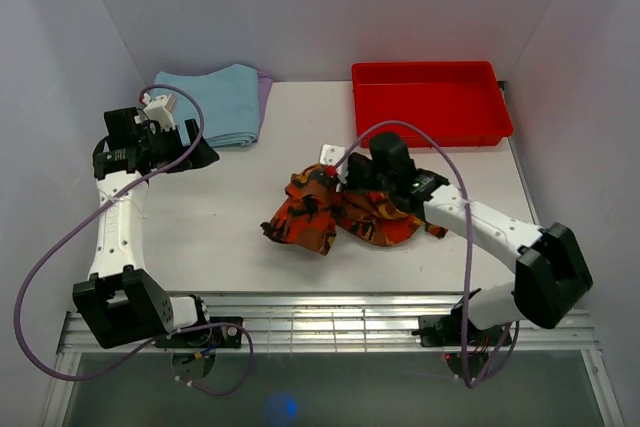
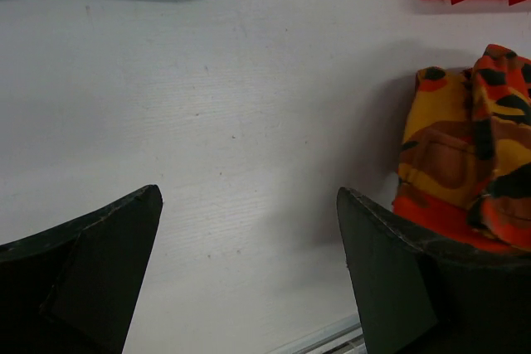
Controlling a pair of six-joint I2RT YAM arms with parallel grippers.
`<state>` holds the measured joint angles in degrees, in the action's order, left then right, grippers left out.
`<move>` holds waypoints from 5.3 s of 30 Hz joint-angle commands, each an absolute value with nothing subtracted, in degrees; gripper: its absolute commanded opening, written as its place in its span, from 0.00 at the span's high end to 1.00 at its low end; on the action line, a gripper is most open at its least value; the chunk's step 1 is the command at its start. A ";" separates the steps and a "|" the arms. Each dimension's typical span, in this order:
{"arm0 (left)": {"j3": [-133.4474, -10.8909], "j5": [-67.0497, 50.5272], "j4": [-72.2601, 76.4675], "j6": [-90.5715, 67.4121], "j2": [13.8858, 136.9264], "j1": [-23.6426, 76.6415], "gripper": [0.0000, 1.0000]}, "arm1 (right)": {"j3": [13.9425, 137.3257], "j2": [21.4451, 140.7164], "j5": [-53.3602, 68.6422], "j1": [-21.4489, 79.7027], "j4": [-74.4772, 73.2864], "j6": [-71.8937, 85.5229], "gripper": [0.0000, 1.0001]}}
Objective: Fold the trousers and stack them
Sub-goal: Move the trousers to the center of the board, then flatten the trousers out
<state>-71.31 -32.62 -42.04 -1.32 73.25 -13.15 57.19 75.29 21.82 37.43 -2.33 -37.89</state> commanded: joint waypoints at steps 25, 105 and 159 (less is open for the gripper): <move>-60.83 -34.46 -58.02 26.55 90.51 -9.58 0.03 | 75.05 89.38 9.06 27.86 -21.80 -28.82 0.07; -61.70 -36.92 -48.43 10.11 104.50 -21.36 1.00 | 124.27 140.88 8.10 46.84 -21.45 -33.39 0.33; -81.03 -15.38 -47.20 12.39 118.74 -34.45 1.00 | 46.93 69.76 0.26 -31.03 -54.14 -78.31 0.92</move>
